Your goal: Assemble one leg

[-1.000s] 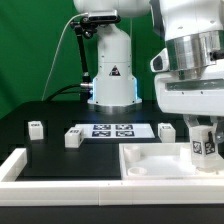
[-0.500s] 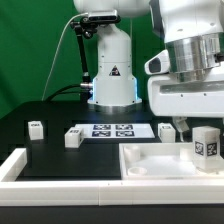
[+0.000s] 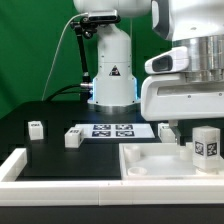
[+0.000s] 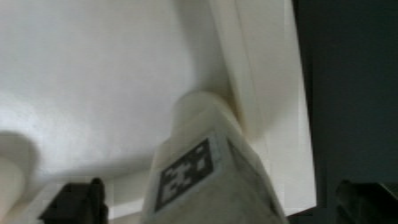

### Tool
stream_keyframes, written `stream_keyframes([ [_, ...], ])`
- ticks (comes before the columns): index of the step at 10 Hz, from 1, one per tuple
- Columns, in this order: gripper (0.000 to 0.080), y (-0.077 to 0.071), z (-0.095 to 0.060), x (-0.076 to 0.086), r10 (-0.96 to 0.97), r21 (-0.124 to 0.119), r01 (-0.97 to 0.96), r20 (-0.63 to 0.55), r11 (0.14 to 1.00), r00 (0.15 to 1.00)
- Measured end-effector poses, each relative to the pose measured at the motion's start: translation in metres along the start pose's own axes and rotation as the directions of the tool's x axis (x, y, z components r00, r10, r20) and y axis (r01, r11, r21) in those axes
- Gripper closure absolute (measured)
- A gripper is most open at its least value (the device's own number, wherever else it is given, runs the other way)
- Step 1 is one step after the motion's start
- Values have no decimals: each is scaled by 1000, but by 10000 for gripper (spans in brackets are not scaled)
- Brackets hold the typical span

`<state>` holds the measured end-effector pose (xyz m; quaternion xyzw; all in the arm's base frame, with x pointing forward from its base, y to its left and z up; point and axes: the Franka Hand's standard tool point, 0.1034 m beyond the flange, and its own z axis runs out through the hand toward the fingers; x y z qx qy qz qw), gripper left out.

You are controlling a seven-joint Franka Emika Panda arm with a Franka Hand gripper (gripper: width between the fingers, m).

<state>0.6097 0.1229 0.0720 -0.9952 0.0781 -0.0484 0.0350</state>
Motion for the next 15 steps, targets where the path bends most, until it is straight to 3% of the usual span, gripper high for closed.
stream_keyframes([
  [1,151,-4,-1,-1,-102,-15,102,-3,995,995],
  [3,151,-5,-1,-2,-261,-19,261,0,965,965],
  [6,151,14,1,4,-329,-19,329,7,944,944],
  [7,151,13,1,3,-330,-19,330,7,944,944],
  [9,408,13,1,3,-330,-19,330,7,944,944],
  [10,408,13,1,3,-330,-19,330,7,944,944],
  [11,511,13,1,3,-330,-19,330,7,944,944],
  [13,511,13,1,3,-265,-14,265,6,964,964],
  [15,511,11,3,1,-7,12,7,3,1000,1000],
])
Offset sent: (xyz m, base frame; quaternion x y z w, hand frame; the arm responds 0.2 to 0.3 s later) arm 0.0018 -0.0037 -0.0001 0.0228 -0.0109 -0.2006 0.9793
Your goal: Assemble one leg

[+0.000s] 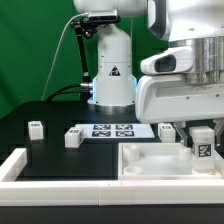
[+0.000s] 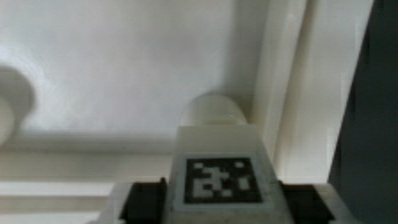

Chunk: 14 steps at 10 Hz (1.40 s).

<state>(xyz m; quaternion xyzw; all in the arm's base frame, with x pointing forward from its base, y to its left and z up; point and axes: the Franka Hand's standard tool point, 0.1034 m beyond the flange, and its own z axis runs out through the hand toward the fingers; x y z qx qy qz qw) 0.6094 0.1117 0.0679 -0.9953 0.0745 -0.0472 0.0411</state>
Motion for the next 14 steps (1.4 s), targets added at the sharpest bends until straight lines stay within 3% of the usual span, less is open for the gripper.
stream_keyframes([
  [4,509,-8,2,-2,427,44,-425,-29,904,904],
  [6,509,-11,3,-3,659,58,-658,-14,751,752],
  [10,509,-12,2,-2,863,71,-862,24,503,505],
  [12,509,-12,2,-2,853,71,-852,23,519,521],
  [13,261,-12,2,-2,822,70,-821,21,567,570],
  [14,261,-13,1,-2,796,67,-795,22,603,605],
])
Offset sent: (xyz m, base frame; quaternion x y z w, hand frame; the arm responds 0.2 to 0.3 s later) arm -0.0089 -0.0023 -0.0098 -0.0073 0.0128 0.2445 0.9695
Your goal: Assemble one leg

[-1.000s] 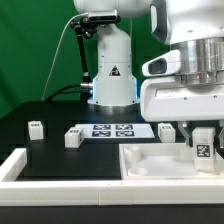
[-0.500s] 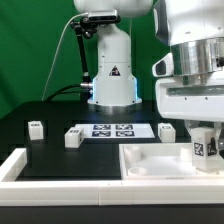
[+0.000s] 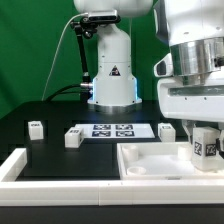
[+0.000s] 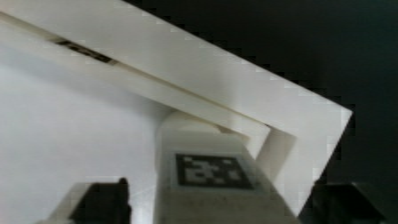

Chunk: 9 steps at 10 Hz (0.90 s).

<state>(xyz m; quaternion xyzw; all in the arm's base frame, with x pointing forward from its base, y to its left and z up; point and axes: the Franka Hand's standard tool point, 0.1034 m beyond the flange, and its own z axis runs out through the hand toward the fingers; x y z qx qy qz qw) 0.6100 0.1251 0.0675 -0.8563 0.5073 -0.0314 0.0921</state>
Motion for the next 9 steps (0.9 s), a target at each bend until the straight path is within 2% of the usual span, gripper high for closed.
stream_keyframes([
  [1,184,0,-1,2,-100,1,100,-2,995,995],
  [2,156,0,-1,4,-257,0,257,-3,967,967],
  [4,151,-1,-1,3,-494,-15,494,-4,869,869],
  [7,150,2,1,-3,-815,-69,813,-1,579,580],
  [9,150,6,2,-5,-883,-81,882,38,465,469],
])
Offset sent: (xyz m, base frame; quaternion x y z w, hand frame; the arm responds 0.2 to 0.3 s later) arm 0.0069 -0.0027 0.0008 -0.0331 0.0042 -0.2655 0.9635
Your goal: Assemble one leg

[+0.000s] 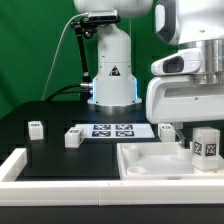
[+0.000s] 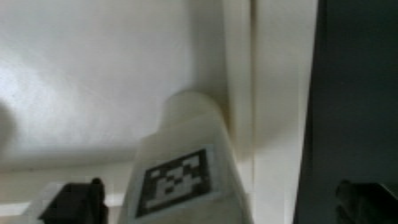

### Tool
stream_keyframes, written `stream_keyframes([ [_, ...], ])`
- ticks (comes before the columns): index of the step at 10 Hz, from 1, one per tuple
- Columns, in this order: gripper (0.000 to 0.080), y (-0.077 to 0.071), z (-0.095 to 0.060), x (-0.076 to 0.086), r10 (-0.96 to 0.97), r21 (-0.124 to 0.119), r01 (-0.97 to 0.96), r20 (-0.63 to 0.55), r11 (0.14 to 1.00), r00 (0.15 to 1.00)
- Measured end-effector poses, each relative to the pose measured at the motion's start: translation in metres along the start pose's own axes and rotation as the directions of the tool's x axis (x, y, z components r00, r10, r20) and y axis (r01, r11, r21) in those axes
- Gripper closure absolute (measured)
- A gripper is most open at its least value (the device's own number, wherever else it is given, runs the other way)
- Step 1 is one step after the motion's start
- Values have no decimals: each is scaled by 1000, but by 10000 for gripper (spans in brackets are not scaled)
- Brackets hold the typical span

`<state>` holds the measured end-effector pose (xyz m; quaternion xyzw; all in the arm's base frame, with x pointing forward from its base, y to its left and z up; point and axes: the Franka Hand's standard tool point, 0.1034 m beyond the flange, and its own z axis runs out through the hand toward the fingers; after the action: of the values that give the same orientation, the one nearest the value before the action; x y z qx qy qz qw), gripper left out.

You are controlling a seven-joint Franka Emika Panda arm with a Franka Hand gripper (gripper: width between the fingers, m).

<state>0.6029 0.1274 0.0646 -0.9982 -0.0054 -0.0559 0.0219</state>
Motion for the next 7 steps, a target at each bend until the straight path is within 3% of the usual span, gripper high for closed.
stream_keyframes([
  [2,150,5,-1,2,-168,-2,168,7,986,986],
  [4,180,4,-1,2,-166,-2,166,7,986,986],
  [5,359,4,-1,2,-166,-2,166,7,986,986],
  [6,359,4,-1,2,-166,-2,166,7,986,986],
  [7,512,4,-1,2,-150,-1,150,7,989,989],
])
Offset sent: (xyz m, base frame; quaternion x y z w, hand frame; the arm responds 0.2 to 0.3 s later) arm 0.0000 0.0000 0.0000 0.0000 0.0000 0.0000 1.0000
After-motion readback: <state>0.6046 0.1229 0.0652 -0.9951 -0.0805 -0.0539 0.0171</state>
